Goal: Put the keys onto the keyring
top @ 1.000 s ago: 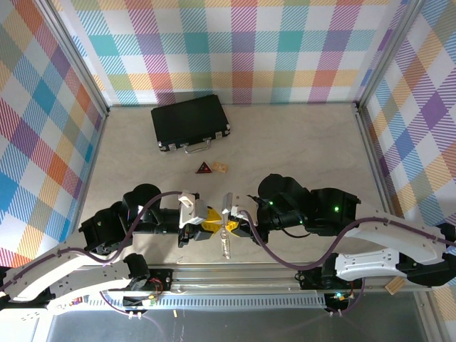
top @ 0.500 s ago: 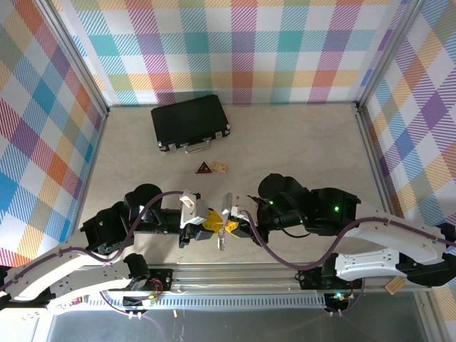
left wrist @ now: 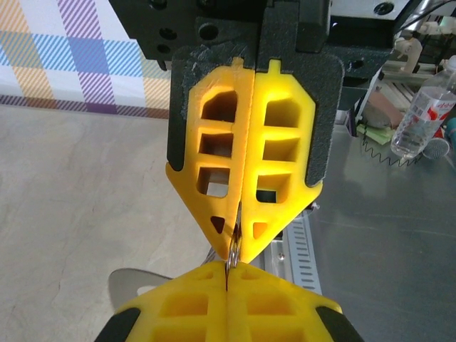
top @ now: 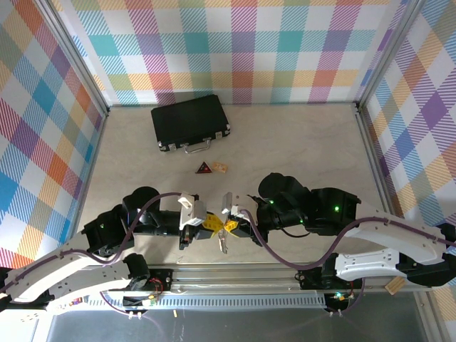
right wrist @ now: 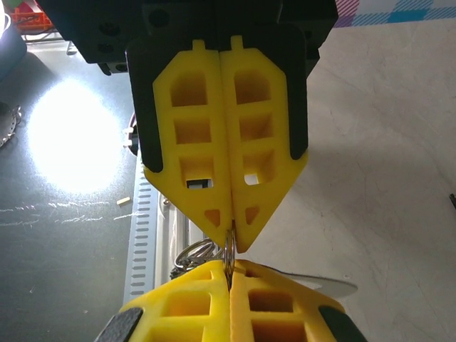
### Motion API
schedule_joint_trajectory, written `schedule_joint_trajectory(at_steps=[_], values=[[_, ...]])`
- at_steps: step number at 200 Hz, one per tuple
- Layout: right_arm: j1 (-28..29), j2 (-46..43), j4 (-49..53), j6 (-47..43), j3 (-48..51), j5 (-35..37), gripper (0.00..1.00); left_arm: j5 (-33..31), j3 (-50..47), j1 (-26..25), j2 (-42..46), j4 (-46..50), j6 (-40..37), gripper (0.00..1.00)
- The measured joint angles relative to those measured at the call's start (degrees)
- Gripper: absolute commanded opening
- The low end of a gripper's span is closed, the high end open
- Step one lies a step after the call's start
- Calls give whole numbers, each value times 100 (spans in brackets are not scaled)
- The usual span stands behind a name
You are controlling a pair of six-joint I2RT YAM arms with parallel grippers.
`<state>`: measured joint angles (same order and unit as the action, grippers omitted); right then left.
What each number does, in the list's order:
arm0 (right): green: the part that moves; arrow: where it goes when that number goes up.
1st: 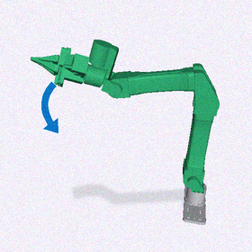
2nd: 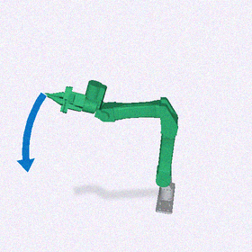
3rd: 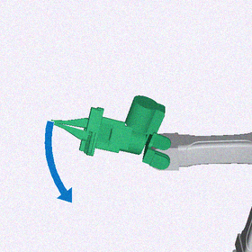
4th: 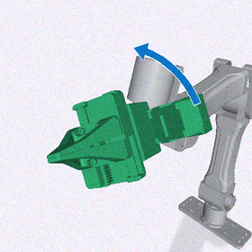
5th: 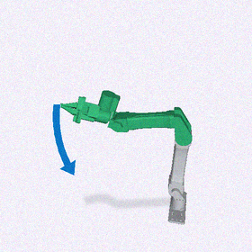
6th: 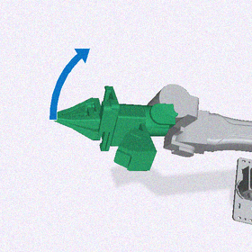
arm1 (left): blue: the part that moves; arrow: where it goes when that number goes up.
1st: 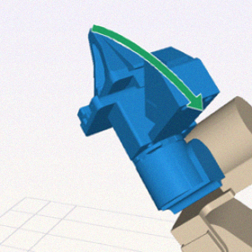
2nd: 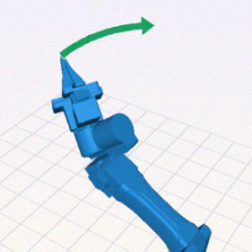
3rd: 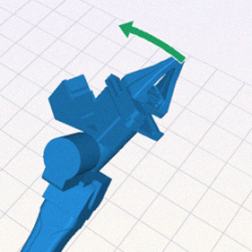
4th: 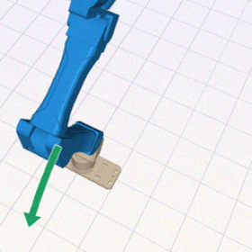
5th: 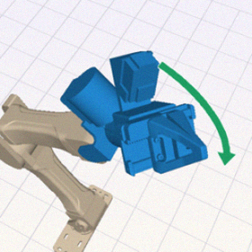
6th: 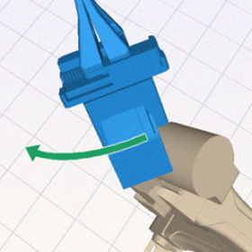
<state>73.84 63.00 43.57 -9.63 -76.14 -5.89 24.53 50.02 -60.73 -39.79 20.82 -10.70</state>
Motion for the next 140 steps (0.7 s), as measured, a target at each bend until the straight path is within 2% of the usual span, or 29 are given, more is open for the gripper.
schedule_joint_trajectory(at_steps=[26, 59, 108, 140], values=[[0, -131, -240, 83, 107, -4, 18, 9, -46, 0, 116, -201, 107, 0], [7, -544, -870, 219, 562, -68, 25, 57, -59, 0, 142, -603, 232, 0], [7, -780, -1419, 428, 796, -81, 24, 208, -240, 0, 190, -1099, 389, 0], [7, -833, -1539, 501, 833, -81, 16, 299, -459, 0, 286, -1397, 520, 0]])
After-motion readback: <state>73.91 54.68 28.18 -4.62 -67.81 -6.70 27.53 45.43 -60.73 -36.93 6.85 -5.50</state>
